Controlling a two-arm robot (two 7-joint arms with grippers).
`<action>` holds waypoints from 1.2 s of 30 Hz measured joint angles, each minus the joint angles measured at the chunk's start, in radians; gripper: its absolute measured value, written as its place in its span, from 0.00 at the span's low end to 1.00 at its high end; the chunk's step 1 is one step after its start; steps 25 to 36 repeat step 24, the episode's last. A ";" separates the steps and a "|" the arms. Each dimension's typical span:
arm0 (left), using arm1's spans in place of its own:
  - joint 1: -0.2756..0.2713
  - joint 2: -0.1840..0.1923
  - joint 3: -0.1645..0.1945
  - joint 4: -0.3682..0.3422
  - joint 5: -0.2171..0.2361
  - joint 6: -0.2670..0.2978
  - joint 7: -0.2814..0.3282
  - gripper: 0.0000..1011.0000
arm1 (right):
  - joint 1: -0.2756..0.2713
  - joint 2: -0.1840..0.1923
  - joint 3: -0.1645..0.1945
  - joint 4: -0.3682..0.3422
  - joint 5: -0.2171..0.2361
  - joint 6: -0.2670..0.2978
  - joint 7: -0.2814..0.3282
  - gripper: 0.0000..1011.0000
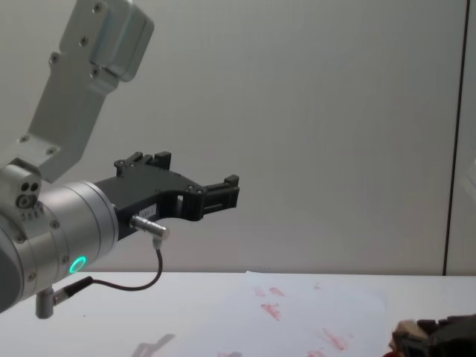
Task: Use the one hand to pick up the stamp and affix it onto the A4 paper.
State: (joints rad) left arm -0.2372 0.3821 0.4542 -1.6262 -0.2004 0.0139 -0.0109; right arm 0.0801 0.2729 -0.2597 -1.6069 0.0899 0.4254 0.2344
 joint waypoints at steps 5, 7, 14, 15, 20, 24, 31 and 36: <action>0.000 0.000 0.000 0.000 0.000 0.000 0.000 0.99 | 0.003 -0.002 -0.001 0.003 -0.003 0.001 0.001 0.49; 0.000 0.000 0.000 0.000 0.000 0.000 0.000 0.99 | 0.004 -0.002 -0.001 0.004 -0.004 0.001 0.001 0.53; 0.000 0.000 0.000 0.000 0.000 0.000 0.000 0.99 | 0.006 -0.004 -0.002 0.008 -0.007 0.002 0.001 0.75; 0.000 0.000 0.000 0.000 0.000 0.000 0.000 0.99 | 0.006 -0.004 -0.002 0.008 -0.007 0.002 0.001 0.80; 0.000 0.000 0.000 0.000 0.000 0.000 0.000 0.99 | 0.008 -0.005 -0.002 0.009 -0.007 0.002 0.001 0.93; 0.000 0.000 0.000 0.000 0.000 0.000 0.000 0.99 | 0.008 -0.005 -0.002 0.010 -0.008 0.002 0.001 0.99; 0.000 0.000 0.000 0.000 0.000 0.000 0.000 0.99 | 0.008 -0.005 -0.002 0.010 -0.008 0.002 0.001 0.99; 0.000 0.000 0.000 0.000 0.000 0.000 0.000 0.99 | 0.008 -0.005 -0.002 0.010 -0.008 0.002 0.001 0.99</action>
